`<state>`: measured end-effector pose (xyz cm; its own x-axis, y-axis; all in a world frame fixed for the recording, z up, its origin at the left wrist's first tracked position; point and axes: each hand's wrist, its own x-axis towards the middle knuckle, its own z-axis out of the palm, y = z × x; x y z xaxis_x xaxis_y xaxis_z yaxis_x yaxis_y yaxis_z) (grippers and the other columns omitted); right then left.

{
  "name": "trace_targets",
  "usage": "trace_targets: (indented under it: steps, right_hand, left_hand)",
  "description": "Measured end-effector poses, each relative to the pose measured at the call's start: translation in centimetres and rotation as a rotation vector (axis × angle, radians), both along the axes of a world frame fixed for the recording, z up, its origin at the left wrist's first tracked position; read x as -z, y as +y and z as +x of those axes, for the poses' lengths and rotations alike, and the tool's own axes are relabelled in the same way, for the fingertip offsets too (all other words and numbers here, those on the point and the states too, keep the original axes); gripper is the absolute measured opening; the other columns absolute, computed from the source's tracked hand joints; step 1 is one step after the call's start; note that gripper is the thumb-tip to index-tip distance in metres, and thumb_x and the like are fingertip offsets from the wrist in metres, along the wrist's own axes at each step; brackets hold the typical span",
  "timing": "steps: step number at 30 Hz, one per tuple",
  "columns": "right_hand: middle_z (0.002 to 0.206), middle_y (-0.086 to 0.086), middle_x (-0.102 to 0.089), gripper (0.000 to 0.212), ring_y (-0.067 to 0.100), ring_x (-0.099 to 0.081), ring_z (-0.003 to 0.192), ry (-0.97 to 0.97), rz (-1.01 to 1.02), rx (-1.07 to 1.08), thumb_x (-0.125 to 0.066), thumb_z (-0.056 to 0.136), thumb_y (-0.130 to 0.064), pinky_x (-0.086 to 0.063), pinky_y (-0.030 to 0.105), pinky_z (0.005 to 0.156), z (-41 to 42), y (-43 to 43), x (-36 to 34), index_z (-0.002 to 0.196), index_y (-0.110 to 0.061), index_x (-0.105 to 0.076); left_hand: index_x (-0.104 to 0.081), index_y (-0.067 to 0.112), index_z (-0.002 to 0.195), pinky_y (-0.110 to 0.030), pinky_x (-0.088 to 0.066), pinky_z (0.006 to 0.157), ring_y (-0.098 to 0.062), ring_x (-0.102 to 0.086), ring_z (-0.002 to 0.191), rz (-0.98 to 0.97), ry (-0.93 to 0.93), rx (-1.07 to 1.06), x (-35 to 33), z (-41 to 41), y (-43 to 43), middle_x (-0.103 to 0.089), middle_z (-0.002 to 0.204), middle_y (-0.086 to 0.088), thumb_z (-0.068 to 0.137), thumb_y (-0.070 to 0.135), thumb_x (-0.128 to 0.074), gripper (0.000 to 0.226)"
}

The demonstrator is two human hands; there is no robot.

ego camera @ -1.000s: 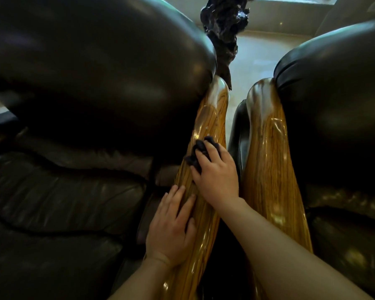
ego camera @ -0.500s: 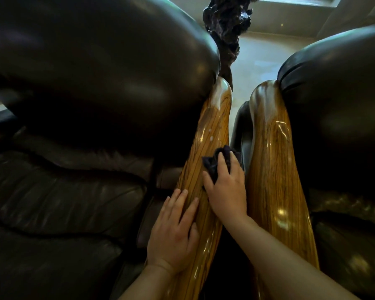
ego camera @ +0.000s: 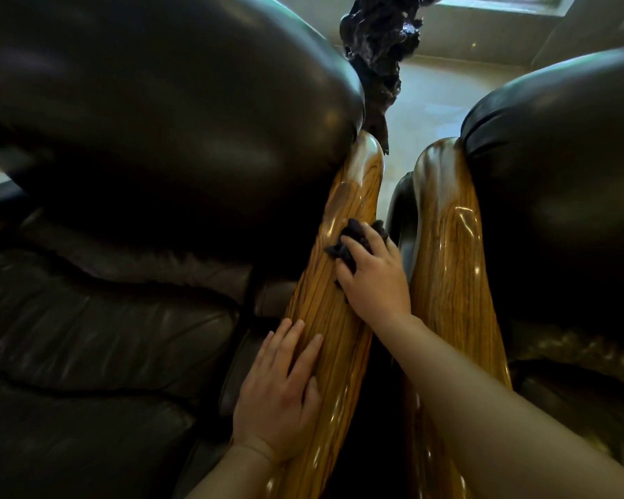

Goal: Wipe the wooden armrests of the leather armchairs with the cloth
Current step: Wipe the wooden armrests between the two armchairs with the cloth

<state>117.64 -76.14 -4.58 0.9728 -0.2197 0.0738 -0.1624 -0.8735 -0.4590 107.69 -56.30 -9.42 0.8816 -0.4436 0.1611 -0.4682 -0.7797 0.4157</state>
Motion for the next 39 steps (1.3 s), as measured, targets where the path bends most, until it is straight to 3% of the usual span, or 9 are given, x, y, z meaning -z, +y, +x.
trace_targets:
  steps: [5, 10, 15, 20, 25, 27, 33, 36, 39]
  right_hand:
    - [0.152, 0.005, -0.046, 0.048, 0.037, -0.027, 0.144, -0.135, -0.225, -0.156, -0.046, 0.094, -0.045, -0.024, 0.049, 0.12, -2.8, 0.5, 0.5, 0.135, -0.022, -0.06]
    - [0.155, 0.001, -0.042, 0.048, 0.033, -0.015, 0.151, -0.043, -0.249, -0.102, -0.046, 0.096, -0.046, -0.015, 0.054, 0.121, 0.7, 1.0, -0.5, 0.138, -0.025, -0.057]
    - [0.148, -0.001, -0.051, 0.046, 0.027, -0.024, 0.149, -0.101, -0.388, -0.442, -0.041, 0.095, -0.047, -0.015, 0.054, 0.121, -2.1, 1.0, 0.2, 0.133, -0.028, -0.059]
    - [0.155, 0.001, -0.042, 0.051, 0.028, -0.02, 0.151, 0.001, -0.399, -0.262, -0.039, 0.098, -0.048, -0.014, 0.051, 0.122, 1.4, 1.5, -0.9, 0.141, -0.025, -0.052]
    - [0.152, 0.0, -0.047, 0.049, 0.024, -0.027, 0.148, -0.076, -0.437, -0.442, -0.038, 0.098, -0.05, -0.016, 0.048, 0.122, -1.0, 1.1, 0.1, 0.138, -0.027, -0.055]
    - [0.154, 0.001, -0.043, 0.051, 0.025, -0.024, 0.149, -0.098, -0.372, -0.354, -0.037, 0.099, -0.05, -0.017, 0.047, 0.122, -0.8, 0.4, 0.2, 0.14, -0.024, -0.053]
    - [0.166, 0.009, -0.015, 0.07, 0.031, -0.004, 0.153, 0.03, -0.295, -0.051, -0.035, 0.099, -0.056, -0.015, 0.051, 0.122, 4.6, 0.6, 0.0, 0.156, -0.016, -0.024]
    - [0.165, 0.005, -0.019, 0.063, 0.031, -0.004, 0.153, 0.068, -0.361, -0.134, -0.032, 0.099, -0.057, -0.011, 0.052, 0.122, 5.9, 0.2, -0.4, 0.152, -0.023, -0.034]
    - [0.161, -0.001, -0.032, 0.057, 0.03, -0.015, 0.151, -0.023, -0.427, -0.349, -0.029, 0.098, -0.059, -0.015, 0.054, 0.121, 3.5, -0.3, -0.2, 0.146, -0.031, -0.043]
  left_hand:
    - [-0.036, 0.028, 0.148, -0.037, -0.016, 0.12, -0.015, -0.014, 0.15, 0.011, 0.001, 0.005, -0.1, 0.0, 0.0, -0.028, 0.157, -0.001, 0.091, 0.033, -0.043, 0.057]
    - [-0.035, 0.029, 0.149, -0.036, -0.014, 0.121, -0.015, -0.015, 0.149, 0.027, 0.005, -0.004, -0.1, 0.0, 0.0, -0.027, 0.158, 0.001, 0.09, 0.034, -0.044, 0.059]
    - [-0.038, 0.028, 0.147, -0.044, -0.026, 0.118, -0.018, -0.019, 0.149, 0.019, -0.001, 0.01, 0.0, 0.0, 0.0, -0.029, 0.158, -0.001, 0.091, 0.034, -0.043, 0.056]
    - [-0.037, 0.029, 0.148, -0.042, -0.022, 0.118, -0.018, -0.019, 0.149, 0.029, 0.017, 0.005, 0.1, -0.1, 0.0, -0.028, 0.159, 0.0, 0.092, 0.035, -0.042, 0.057]
    - [-0.044, 0.024, 0.144, -0.045, -0.026, 0.115, -0.022, -0.025, 0.147, -0.042, -0.024, 0.033, 0.1, 0.1, 0.1, -0.034, 0.156, -0.005, 0.089, 0.03, -0.047, 0.056]
    - [-0.044, 0.024, 0.145, -0.045, -0.027, 0.115, -0.023, -0.026, 0.147, -0.044, -0.052, 0.035, 0.3, 0.2, 0.0, -0.035, 0.156, -0.006, 0.088, 0.029, -0.048, 0.057]
    - [-0.043, 0.024, 0.146, -0.042, -0.022, 0.118, -0.022, -0.025, 0.147, -0.065, -0.073, 0.039, 0.6, 0.2, -0.1, -0.032, 0.157, -0.003, 0.088, 0.029, -0.049, 0.058]
    - [-0.041, 0.025, 0.147, -0.042, -0.021, 0.119, -0.021, -0.023, 0.148, -0.044, -0.056, 0.023, 0.6, 0.1, 0.0, -0.03, 0.158, -0.002, 0.09, 0.031, -0.048, 0.058]
    - [-0.044, 0.023, 0.145, -0.042, -0.022, 0.119, -0.023, -0.025, 0.147, -0.066, -0.085, 0.037, 0.8, 0.1, 0.0, -0.032, 0.157, -0.004, 0.09, 0.03, -0.047, 0.056]
